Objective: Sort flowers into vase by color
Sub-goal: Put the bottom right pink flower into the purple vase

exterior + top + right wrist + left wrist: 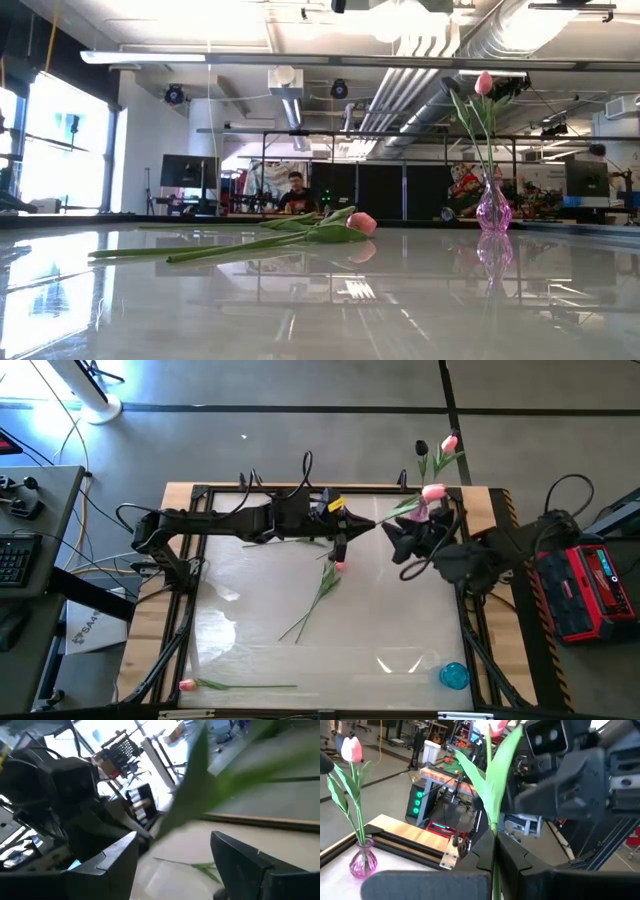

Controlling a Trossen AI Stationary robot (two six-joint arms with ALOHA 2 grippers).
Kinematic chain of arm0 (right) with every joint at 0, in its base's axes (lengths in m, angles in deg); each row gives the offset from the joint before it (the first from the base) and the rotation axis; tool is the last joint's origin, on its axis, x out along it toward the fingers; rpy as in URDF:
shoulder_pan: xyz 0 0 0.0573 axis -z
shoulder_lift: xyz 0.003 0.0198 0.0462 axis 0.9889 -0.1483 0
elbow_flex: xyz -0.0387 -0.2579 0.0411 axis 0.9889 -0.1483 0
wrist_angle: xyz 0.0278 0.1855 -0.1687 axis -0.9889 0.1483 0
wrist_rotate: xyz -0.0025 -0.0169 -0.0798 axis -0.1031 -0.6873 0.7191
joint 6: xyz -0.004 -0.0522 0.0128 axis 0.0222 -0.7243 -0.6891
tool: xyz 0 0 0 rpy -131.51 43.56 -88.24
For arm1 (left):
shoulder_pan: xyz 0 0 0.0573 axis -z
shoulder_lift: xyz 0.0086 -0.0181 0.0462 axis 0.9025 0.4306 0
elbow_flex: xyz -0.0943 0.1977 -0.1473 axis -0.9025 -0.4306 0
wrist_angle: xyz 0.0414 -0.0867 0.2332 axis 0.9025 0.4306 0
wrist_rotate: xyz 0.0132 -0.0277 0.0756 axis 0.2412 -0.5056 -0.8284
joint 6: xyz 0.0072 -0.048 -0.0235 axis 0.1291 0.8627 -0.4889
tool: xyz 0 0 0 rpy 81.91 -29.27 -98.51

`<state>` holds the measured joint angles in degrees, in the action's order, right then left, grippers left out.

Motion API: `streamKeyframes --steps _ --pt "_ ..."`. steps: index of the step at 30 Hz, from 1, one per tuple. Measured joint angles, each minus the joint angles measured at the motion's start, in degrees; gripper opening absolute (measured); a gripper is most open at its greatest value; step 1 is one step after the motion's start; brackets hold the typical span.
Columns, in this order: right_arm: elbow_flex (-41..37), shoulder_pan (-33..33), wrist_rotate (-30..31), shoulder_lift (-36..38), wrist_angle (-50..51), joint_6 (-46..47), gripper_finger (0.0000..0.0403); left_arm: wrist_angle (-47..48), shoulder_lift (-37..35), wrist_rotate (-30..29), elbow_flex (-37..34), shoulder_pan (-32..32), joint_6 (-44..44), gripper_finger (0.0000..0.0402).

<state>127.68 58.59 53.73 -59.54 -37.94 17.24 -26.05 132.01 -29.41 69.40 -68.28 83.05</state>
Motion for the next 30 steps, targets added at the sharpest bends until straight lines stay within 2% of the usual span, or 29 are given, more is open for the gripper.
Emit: streamKeyframes --steps 3,6,10,13,14,19,25,30 --pt "0.1 2.6 -4.2 0.0 -4.4 -5.5 0.0228 0.7 0.0 0.1 0.0 0.0 0.2 0.0" --pt "0.1 5.2 -9.1 0.0 -5.8 -7.7 0.0194 0.9 0.0 0.2 0.0 0.0 1.0 0.0" --pt "0.1 7.6 -13.2 0.0 -4.9 -7.7 0.0109 0.8 0.0 0.2 0.0 0.0 1.0 0.0" --pt "0.1 8.5 -14.2 0.0 -4.0 -9.5 0.003 1.2 0.0 0.2 0.0 -0.1 0.4 0.0001" --pt "0.2 8.6 -14.4 0.1 -3.6 -10.7 0.0016 1.4 0.1 0.2 0.0 -0.1 0.1 0.0001" --pt "0.2 10.5 -14.1 1.4 4.1 -10.6 0.001 4.6 0.0 0.9 0.0 -0.7 0.0 0.0007" --pt "0.2 14.0 -13.4 3.4 22.1 -5.0 0.0004 11.4 0.0 2.2 0.0 -2.6 0.9 0.0041" --pt "0.2 17.7 -13.3 3.7 35.5 -2.0 0.0002 14.2 0.1 5.5 0.0 -4.5 0.8 0.0053"
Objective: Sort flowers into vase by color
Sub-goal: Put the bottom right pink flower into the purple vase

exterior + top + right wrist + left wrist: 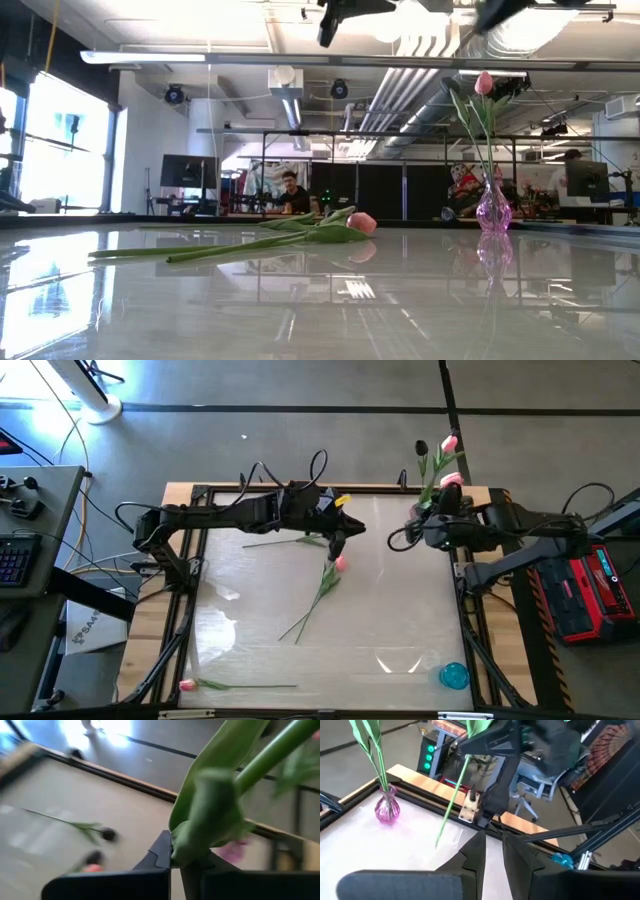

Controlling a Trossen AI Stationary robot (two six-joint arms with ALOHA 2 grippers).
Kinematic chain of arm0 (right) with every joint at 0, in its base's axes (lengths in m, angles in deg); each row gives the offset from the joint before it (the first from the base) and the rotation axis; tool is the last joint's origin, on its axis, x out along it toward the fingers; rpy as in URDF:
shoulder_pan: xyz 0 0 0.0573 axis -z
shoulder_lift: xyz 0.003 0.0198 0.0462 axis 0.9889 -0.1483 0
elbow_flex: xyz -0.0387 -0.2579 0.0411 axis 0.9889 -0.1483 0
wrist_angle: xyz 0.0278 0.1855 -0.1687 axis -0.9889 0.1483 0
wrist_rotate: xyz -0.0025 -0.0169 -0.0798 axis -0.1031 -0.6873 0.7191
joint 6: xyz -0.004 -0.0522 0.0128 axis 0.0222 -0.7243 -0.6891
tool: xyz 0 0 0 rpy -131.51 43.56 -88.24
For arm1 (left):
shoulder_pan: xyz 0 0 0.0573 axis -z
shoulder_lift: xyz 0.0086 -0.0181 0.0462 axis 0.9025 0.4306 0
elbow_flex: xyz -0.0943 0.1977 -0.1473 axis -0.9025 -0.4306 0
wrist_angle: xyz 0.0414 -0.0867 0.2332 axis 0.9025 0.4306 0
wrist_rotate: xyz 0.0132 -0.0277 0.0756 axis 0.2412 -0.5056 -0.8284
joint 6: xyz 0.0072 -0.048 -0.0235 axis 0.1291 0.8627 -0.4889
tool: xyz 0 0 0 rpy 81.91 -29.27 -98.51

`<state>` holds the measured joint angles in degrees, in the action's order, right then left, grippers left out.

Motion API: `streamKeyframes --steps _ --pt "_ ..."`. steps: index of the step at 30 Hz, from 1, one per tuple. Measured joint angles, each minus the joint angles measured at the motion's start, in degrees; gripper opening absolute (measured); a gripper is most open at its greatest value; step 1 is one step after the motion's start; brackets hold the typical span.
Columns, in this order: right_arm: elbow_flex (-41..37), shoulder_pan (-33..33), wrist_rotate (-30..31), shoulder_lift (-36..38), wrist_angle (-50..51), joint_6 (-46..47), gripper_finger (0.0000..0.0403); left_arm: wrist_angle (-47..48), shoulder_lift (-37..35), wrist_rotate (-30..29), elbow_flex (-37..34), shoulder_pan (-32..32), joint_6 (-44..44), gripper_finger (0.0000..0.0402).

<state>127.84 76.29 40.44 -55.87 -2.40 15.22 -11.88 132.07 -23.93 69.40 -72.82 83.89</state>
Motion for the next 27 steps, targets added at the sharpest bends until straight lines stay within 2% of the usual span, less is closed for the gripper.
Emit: streamKeyframes --steps 6,10,13,16,22,27 --pt "0.0 5.6 4.5 0.0 9.8 1.2 0.0001 0.0 0.0 0.0 0.0 -2.7 -0.9 0.0053" --pt "-1.8 11.2 7.3 0.3 10.0 0.4 0.0001 0.0 0.0 0.0 0.0 -4.7 -0.9 0.0053" --pt "-5.9 17.0 6.5 1.4 8.1 -1.4 0.0001 0.0 0.0 0.0 0.0 -6.2 -0.9 0.0053" --pt "-10.3 21.4 5.5 4.2 1.7 -5.5 0.0 0.1 0.0 -0.1 0.0 -7.2 -0.9 0.0053" --pt "-12.9 29.6 -0.2 9.0 -16.6 -23.8 0.0 0.2 0.0 -0.2 0.0 -8.6 -1.2 0.0053" --pt "-12.9 36.9 -5.3 8.6 -20.8 -32.2 0.0 0.3 0.0 -0.1 0.0 -10.0 -2.4 0.0053"
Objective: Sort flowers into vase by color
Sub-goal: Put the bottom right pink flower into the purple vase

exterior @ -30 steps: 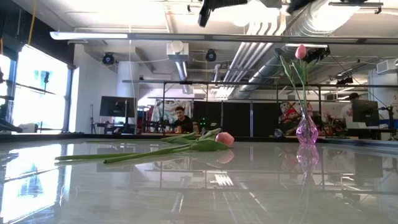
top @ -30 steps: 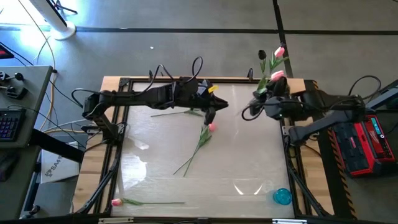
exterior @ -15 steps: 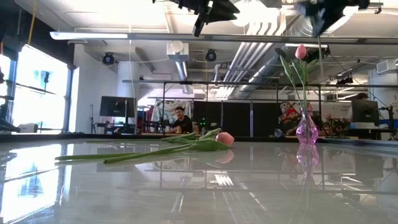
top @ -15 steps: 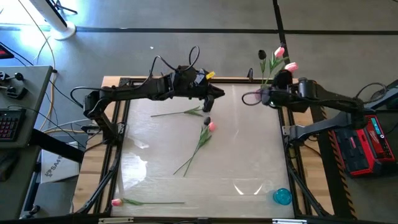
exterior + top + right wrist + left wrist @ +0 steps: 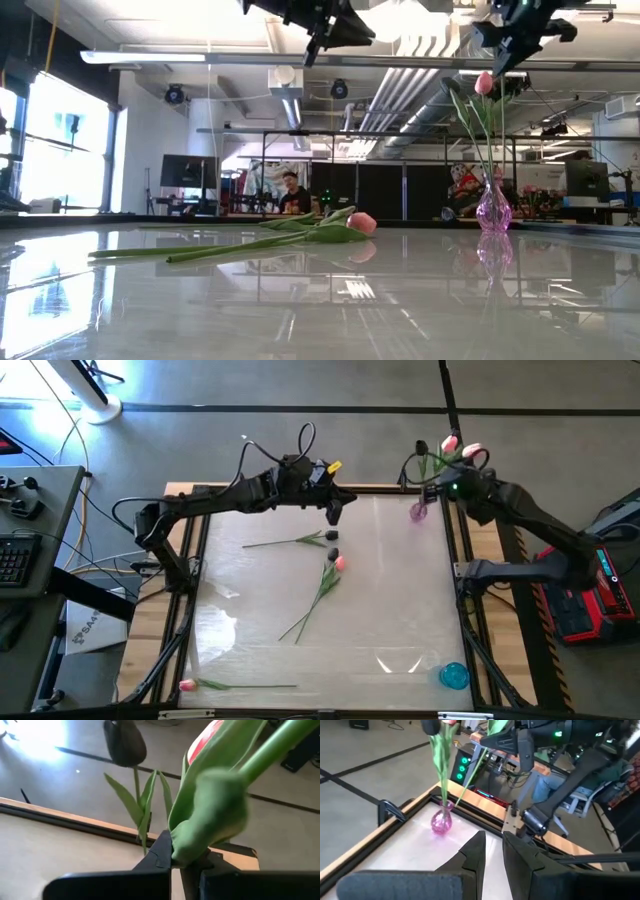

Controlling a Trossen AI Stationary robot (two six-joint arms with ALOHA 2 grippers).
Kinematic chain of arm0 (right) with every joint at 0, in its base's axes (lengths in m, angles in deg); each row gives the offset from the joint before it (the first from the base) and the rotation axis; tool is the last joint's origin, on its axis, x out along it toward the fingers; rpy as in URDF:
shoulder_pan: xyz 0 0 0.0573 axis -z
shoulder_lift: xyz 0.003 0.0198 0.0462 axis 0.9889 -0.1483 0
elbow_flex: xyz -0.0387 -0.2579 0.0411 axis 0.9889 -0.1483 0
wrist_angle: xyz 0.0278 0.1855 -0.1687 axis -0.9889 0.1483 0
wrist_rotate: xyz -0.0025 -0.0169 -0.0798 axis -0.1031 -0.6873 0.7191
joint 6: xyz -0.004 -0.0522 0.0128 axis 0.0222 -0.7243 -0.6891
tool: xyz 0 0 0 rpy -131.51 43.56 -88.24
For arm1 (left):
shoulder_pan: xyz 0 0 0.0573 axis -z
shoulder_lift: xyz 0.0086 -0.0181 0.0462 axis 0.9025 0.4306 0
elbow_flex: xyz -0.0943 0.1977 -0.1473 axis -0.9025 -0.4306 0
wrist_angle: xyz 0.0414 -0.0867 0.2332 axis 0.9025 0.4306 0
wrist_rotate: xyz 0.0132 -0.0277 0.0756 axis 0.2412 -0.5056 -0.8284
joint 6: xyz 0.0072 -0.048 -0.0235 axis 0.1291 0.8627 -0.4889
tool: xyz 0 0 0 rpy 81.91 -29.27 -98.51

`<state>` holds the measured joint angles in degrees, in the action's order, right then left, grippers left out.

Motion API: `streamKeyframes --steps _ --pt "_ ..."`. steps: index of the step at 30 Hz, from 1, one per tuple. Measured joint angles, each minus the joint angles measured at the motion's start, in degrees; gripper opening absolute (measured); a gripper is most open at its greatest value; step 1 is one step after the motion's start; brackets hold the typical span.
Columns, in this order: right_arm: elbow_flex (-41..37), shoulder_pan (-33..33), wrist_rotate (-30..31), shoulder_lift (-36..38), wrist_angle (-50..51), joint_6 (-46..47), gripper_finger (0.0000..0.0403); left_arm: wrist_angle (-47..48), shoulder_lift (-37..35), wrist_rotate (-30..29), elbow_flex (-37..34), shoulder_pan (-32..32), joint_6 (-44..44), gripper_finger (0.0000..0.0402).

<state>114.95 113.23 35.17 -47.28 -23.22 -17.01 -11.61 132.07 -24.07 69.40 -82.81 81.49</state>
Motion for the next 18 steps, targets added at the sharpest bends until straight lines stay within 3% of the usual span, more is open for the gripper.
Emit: streamKeyframes --steps 9,18 --pt "0.0 6.7 -7.9 -1.6 -6.9 -7.9 0.0 1.1 0.0 0.0 0.0 -1.6 0.0 0.0053" --pt "0.0 7.7 -11.6 -1.9 -6.1 -8.4 0.0 1.6 0.0 -0.1 0.0 -1.9 0.0 0.0053"
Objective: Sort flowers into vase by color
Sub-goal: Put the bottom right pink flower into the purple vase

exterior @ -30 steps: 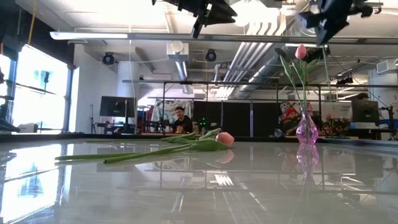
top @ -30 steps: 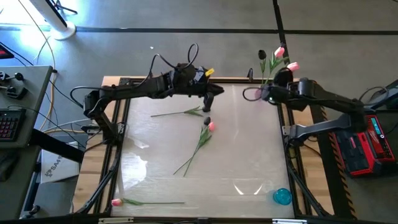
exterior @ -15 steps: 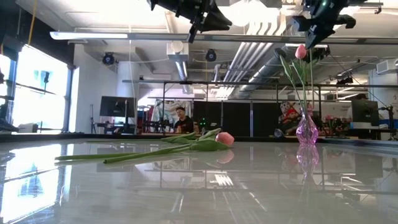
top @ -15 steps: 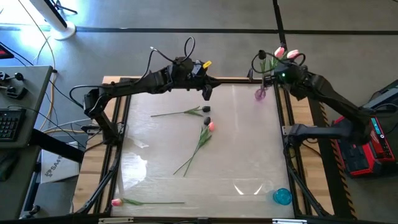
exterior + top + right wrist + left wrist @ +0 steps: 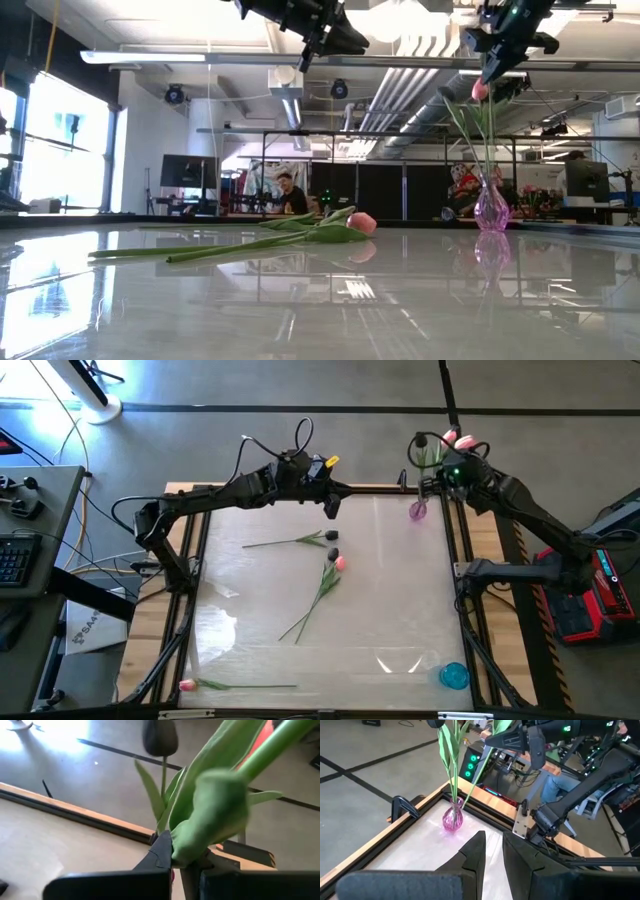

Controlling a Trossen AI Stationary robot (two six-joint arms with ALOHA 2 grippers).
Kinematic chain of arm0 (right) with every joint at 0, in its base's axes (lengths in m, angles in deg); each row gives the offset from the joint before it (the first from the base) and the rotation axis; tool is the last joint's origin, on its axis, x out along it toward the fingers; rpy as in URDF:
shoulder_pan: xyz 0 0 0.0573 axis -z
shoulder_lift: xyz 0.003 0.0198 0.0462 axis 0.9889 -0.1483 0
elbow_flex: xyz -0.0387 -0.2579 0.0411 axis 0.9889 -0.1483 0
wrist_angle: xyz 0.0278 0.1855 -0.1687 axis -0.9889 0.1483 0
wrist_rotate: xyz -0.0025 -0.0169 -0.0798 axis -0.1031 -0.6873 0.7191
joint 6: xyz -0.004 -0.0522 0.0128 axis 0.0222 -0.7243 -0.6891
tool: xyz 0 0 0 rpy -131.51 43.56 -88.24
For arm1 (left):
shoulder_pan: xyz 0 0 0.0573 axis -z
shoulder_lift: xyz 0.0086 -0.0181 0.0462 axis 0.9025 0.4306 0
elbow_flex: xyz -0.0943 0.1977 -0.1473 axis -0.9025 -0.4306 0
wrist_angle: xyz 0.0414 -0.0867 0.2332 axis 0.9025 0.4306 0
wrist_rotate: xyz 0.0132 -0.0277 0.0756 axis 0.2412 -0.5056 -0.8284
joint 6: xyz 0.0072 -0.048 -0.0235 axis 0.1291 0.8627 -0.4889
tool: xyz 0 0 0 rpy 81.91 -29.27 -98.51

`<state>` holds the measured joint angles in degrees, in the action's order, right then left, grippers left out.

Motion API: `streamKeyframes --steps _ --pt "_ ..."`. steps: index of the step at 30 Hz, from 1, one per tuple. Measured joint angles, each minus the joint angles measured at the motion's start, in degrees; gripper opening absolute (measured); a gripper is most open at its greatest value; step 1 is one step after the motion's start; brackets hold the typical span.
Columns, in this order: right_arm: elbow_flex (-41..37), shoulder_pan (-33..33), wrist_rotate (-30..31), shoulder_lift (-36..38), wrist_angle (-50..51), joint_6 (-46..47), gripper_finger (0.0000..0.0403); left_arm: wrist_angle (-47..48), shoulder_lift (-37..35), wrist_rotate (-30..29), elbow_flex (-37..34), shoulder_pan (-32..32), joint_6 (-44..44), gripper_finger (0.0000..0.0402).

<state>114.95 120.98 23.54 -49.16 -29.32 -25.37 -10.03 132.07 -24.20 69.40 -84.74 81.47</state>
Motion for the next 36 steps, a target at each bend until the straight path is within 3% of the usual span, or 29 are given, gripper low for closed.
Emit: streamKeyframes --steps 13,25,36 --pt "4.2 0.0 -3.1 0.1 6.9 0.0 0.0 1.0 0.0 -0.4 0.0 -0.1 0.0 0.0053" --pt "6.8 0.0 -0.8 -0.5 4.0 -3.9 0.0 1.2 0.0 -0.7 0.0 -0.1 0.0 0.0053" --pt "6.7 0.0 0.1 -5.7 4.1 -4.0 0.0001 1.4 0.0 -0.7 0.0 -0.1 0.0 0.0053"
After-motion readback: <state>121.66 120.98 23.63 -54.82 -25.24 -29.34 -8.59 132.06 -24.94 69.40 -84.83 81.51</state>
